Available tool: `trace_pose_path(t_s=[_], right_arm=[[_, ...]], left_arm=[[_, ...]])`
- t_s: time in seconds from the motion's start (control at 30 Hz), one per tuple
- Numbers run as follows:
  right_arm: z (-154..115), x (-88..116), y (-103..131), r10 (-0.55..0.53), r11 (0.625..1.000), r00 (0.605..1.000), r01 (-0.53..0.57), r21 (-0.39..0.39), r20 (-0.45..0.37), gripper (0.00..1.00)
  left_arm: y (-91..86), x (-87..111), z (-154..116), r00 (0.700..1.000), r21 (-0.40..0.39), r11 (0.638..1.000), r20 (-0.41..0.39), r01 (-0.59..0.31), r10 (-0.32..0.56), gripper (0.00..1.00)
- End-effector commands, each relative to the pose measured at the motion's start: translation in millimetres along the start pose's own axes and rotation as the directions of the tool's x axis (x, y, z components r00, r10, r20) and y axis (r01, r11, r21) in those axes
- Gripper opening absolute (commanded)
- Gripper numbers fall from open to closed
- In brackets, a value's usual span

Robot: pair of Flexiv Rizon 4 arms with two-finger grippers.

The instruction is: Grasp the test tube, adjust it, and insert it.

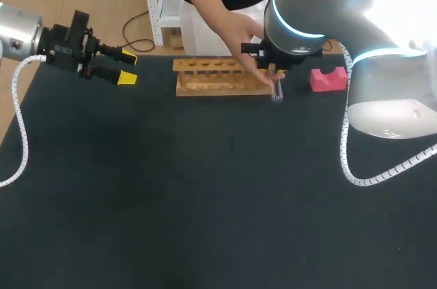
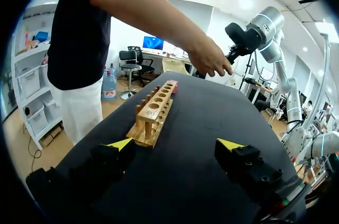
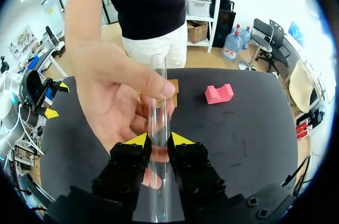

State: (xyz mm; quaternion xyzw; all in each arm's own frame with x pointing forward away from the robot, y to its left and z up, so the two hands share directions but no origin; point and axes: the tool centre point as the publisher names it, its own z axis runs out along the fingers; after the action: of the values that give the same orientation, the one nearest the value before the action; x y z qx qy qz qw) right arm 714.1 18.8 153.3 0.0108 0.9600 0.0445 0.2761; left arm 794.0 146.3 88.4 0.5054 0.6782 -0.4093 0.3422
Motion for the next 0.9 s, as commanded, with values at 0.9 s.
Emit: trace_pose_path(t_s=[0.9], right_arm=[[57, 2, 17, -0.016, 0.999, 1.0, 0.017, 0.036, -0.007, 0.0]], left_arm=[[1.0, 0.6, 0, 1.0, 0.002, 1.0, 0.0, -0.001, 0.001, 1.0]])
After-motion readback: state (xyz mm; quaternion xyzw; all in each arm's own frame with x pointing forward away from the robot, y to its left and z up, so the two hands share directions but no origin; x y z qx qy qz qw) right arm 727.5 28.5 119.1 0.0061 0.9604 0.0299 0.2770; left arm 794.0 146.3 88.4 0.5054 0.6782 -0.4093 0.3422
